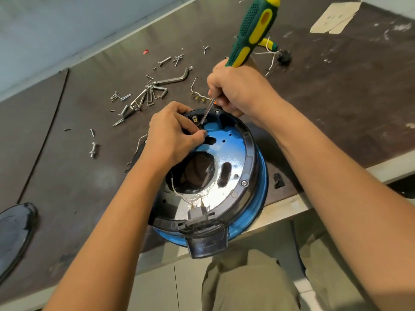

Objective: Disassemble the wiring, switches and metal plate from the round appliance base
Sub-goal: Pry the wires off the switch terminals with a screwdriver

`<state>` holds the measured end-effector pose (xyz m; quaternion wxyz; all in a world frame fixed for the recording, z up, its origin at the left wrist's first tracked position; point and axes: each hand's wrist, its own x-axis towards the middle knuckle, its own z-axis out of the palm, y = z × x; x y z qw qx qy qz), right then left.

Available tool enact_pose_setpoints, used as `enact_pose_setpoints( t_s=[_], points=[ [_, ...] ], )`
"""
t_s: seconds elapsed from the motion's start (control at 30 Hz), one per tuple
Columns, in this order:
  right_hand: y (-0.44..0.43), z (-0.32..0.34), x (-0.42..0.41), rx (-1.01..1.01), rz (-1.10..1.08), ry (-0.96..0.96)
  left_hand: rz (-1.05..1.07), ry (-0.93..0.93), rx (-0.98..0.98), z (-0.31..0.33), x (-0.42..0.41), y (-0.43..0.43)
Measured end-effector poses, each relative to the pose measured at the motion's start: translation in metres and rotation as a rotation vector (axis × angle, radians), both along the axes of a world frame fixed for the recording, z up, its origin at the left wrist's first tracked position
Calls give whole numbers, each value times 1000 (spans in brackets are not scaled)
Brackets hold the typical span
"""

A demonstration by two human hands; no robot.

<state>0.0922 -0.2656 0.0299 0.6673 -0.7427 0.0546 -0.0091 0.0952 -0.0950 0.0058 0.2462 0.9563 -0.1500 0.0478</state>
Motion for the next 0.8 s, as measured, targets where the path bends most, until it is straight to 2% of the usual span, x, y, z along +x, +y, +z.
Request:
enact_pose_setpoints(
  t_s=[0.27, 0.4, 0.53, 0.67, 0.8],
  points=[
    [2, 5, 1, 5, -21, 70, -14, 16, 11, 1, 0, 0],
    [2, 3, 2, 95, -56, 125, -64, 34, -22, 2, -6, 0],
    [5, -2, 2, 152, -150, 24, -68, -8, -35, 1, -6, 1],
    [1, -9, -6, 183, -105, -92, -111, -34, 15, 2, -6, 5],
    [-5, -16, -11, 203, -22, -99, -110, -32, 42, 3, -6, 7]
  ],
)
